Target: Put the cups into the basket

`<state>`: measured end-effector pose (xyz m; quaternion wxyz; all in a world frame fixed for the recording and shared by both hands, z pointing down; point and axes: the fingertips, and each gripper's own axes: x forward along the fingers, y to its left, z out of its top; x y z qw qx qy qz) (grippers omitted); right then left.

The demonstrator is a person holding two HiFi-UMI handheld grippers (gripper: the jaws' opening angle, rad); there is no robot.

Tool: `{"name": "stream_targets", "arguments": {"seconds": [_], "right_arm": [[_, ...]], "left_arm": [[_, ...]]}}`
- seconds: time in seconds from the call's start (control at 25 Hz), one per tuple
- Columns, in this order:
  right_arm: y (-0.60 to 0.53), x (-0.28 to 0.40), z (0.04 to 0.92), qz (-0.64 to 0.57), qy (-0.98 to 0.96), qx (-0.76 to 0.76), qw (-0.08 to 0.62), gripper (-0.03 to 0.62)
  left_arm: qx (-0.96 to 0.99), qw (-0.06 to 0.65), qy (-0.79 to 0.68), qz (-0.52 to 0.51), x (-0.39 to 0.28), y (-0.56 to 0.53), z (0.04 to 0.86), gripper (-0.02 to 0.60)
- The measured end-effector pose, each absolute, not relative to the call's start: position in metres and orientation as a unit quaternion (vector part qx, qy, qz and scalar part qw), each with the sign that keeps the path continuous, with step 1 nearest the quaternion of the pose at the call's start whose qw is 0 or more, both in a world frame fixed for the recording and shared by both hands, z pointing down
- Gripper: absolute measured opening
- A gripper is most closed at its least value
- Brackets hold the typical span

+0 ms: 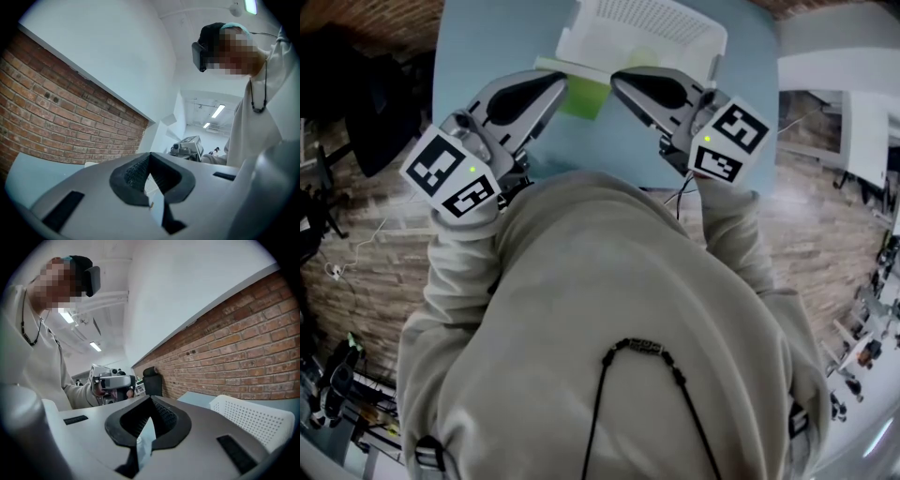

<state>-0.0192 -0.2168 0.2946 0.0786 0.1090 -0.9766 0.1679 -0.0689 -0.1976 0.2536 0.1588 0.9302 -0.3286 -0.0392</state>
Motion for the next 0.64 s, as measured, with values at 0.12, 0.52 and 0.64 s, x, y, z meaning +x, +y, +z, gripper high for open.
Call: {"name": "stream_targets", "arguments": {"seconds": [0.12,0.52,0.64], "right_arm": [[-0.2179,-0.0157,0.2991,0.172,-0.975,0.116,0.084,0.012],[-0.2187,-0.0126,0.2993,0.168,-0.974,0.125,0.088,0.011],[-0.2189,-0.0130,0.2981,0.164,-0.975,0.123,0.088,0.011]], "left_arm": [[0.933,0.158,-0.320,-0.038,-0.0642,-0.1982,0.2540,-0.005],[0.934,0.148,-0.322,-0.029,-0.0682,-0.1983,0.2560,-0.005],[0.933,0.148,-0.326,-0.031,-0.0689,-0.1990,0.2567,-0.005]]}}
